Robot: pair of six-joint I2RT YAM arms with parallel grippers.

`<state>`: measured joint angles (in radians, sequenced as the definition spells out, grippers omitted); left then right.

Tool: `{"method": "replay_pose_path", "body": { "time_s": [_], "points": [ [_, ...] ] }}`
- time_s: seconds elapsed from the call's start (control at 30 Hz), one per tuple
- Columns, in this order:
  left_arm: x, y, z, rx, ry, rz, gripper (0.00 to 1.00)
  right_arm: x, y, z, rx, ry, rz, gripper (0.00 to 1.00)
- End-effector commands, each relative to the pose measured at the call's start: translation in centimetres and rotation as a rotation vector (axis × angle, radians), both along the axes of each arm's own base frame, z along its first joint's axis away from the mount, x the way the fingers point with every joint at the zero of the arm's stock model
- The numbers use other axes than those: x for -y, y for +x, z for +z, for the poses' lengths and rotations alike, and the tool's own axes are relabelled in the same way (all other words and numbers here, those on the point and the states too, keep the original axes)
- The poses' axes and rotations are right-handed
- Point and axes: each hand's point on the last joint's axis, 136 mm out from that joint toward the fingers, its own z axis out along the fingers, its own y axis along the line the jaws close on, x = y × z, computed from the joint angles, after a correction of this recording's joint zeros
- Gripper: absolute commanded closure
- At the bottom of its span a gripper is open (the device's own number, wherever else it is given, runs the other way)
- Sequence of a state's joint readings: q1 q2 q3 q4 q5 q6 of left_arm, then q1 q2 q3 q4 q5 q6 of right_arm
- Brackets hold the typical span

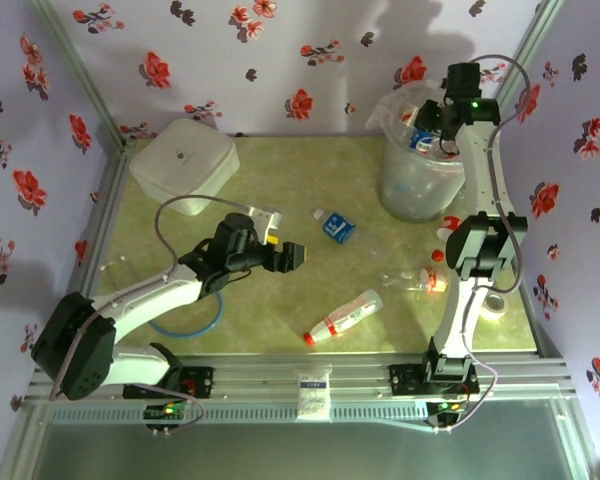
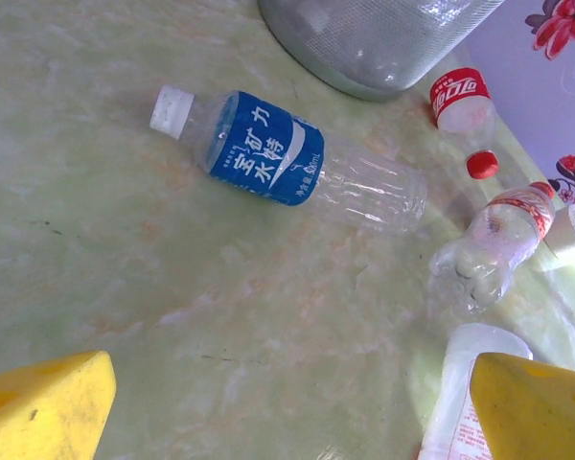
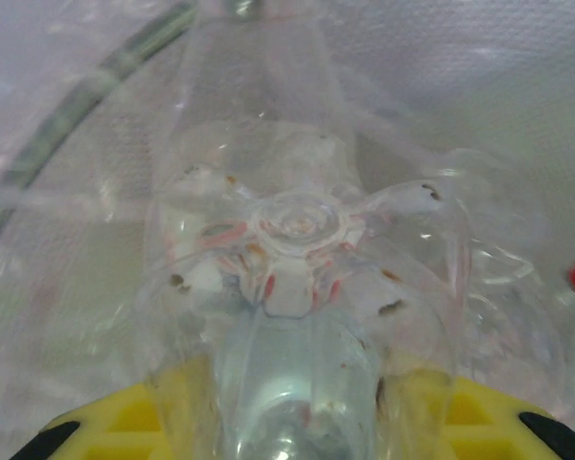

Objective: Put the plastic bottles in the bin

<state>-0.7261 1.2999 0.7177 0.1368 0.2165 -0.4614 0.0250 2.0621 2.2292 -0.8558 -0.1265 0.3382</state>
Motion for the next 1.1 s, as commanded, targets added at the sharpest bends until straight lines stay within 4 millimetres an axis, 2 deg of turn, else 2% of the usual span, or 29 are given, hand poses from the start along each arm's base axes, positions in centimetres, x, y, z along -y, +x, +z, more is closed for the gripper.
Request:
{"method": "replay_pose_path", "body": {
  "time_s": [0.0,0.1,0.17,0.37,0.47,0.53,0.7,0.8,0.97,1.03,1.07],
  "points": [
    [-0.7,0.0,0.1,0.002,0.006,0.020,0.05,-6.5,-1.1,-2.4,-0.099,0.219,0.111,0.73],
    [-0.9,-0.1,0.2,0.003,0.003,0.023,0.05,-7.6,-0.9,-2.0,-0.080,0.256,0.127,0.73],
    [-1.0,-0.2,0.2,0.002,0.006,0.025,0.05,-7.6,-1.1,-1.7,-0.067,0.250,0.120,0.73],
    [-1.2,-0.2,-0.1,-0.009,0.023,0.029,0.05,-5.0,-2.9,-1.2,-0.042,0.100,0.071,0.69],
    [-1.0,0.1,-0.1,-0.015,0.024,0.030,0.05,-4.7,-3.8,-1.4,-0.052,0.067,0.086,0.59],
    [-0.8,0.2,-0.1,-0.021,0.025,0.030,0.05,-4.7,-4.2,-0.6,-0.040,0.057,0.098,0.50],
    [-0.6,0.3,0.1,-0.027,0.023,0.028,0.05,-4.1,-5.8,4.4,0.048,0.015,0.115,0.22],
    [-0.6,0.4,0.2,-0.027,0.017,0.031,0.05,-3.1,-6.6,7.0,0.094,-0.038,0.102,0.13],
    [-0.4,0.5,-0.1,-0.038,0.017,0.029,0.05,-0.6,-6.2,9.2,0.151,-0.068,0.049,0.15],
    [-0.3,0.6,-0.1,-0.039,0.017,0.029,0.05,-0.2,-5.5,9.6,0.169,-0.059,0.040,0.23],
    [-0.2,0.6,-0.1,-0.040,0.018,0.027,0.05,-0.3,-5.1,9.7,0.171,-0.056,0.044,0.32]
  ]
}}
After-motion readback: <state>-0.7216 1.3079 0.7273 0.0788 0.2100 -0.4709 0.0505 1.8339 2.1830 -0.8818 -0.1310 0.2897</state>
